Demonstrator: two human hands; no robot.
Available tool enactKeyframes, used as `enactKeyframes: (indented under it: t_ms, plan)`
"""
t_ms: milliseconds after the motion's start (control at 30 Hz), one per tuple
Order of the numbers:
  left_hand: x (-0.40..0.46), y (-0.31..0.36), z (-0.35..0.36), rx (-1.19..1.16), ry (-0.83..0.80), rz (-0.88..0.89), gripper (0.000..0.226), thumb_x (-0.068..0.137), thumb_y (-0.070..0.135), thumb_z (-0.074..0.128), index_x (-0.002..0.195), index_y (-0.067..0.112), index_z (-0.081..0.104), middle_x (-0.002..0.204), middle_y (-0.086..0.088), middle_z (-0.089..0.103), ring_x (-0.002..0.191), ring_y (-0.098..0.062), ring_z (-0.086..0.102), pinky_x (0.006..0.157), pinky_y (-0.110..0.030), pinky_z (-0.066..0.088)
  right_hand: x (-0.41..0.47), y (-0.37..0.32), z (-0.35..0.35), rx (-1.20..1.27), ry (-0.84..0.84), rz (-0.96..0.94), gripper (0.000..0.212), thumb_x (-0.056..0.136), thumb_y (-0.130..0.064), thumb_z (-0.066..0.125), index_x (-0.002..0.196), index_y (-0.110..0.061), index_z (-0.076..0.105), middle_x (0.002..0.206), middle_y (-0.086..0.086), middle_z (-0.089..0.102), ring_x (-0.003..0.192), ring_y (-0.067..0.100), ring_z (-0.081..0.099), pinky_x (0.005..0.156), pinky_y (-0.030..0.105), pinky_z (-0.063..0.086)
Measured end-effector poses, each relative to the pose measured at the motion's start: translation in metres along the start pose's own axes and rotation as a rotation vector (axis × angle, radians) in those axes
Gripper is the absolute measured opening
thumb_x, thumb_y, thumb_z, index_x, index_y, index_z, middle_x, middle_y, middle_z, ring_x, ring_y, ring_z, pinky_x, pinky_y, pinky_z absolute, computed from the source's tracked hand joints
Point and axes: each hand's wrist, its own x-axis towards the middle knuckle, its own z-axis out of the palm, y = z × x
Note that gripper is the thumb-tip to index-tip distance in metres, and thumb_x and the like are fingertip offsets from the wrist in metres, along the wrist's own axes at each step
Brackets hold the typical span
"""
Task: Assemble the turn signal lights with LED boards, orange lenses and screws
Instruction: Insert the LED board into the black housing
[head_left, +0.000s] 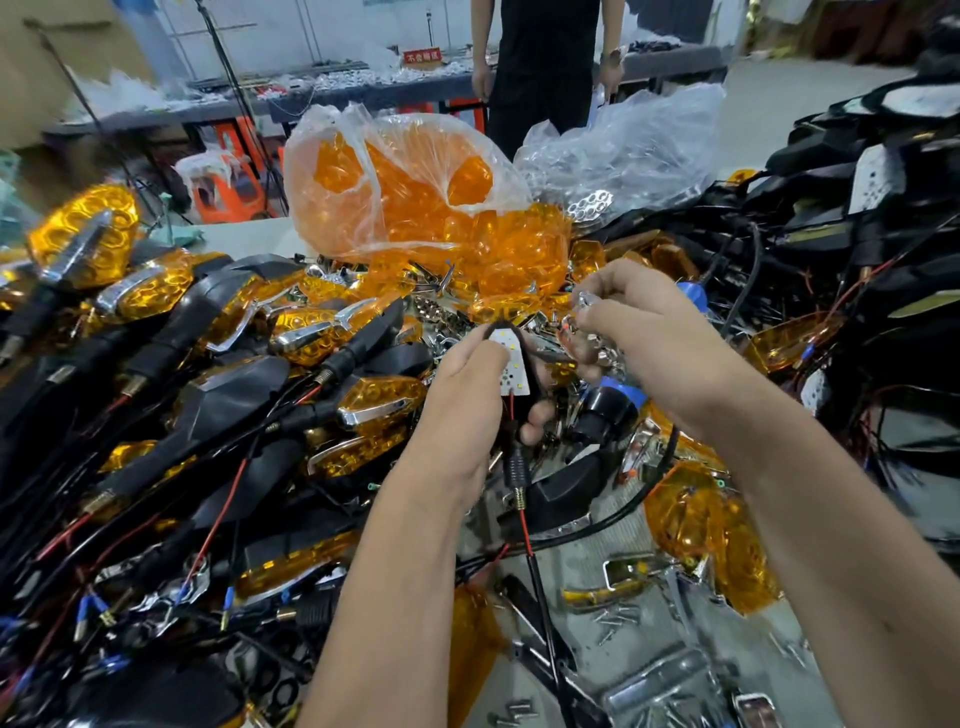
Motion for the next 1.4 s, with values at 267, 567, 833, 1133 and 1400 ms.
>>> enactKeyframes:
  t_ms: [267,567,833,1133,1400]
  plan:
    - [0.001,0.002,0.006,-0.203,0.067,-0.131,0.027,0.101,0.005,0.035,0.09,0.006,0.06,0.071,-0.011,0.064,0.054,-0.023,0.058,0.048,-0.029,0.049,-0.003,-0.006,-0.004,0.149,-0.003,-0.266,0.015,0.081,-0.017,0.085,0.092,-0.027,0.082,0.088,-0.001,0.076,0.085,0.014,0.07,0.079,0.027,0.057]
    - [0.002,0.005,0.007,-0.236,0.085,-0.235,0.04,0.11,0.022,0.039,0.135,-0.002,0.058,0.105,-0.019,0.06,0.079,-0.023,0.059,0.06,-0.034,0.055,-0.004,-0.004,0.009,0.106,-0.088,-0.255,0.022,0.069,-0.026,0.088,0.089,-0.025,0.079,0.077,0.001,0.078,0.07,0.011,0.073,0.071,0.02,0.058]
    - [0.001,0.009,0.009,-0.286,0.038,-0.271,0.041,0.112,0.026,0.033,0.134,0.001,0.058,0.117,-0.02,0.058,0.094,-0.03,0.057,0.069,-0.037,0.047,-0.001,-0.005,0.013,-0.163,-0.053,-0.292,0.021,0.08,-0.021,0.09,0.097,-0.023,0.078,0.084,0.001,0.076,0.08,0.023,0.075,0.079,0.035,0.065]
    - [0.003,0.009,0.008,-0.377,-0.064,-0.323,0.031,0.102,0.017,0.033,0.094,0.008,0.062,0.079,-0.008,0.068,0.067,-0.018,0.059,0.063,-0.033,0.048,0.002,0.0,0.011,-0.322,-0.104,-0.357,0.016,0.088,-0.024,0.082,0.098,-0.024,0.069,0.09,0.0,0.059,0.078,0.02,0.058,0.066,0.035,0.058]
    - [0.006,0.008,0.008,-0.371,-0.05,-0.313,0.04,0.109,0.023,0.028,0.12,0.005,0.062,0.108,-0.016,0.069,0.092,-0.028,0.066,0.078,-0.036,0.052,-0.001,0.0,0.012,-0.255,-0.251,-0.292,0.027,0.087,-0.01,0.082,0.105,-0.017,0.063,0.094,0.005,0.062,0.075,0.027,0.063,0.062,0.033,0.06]
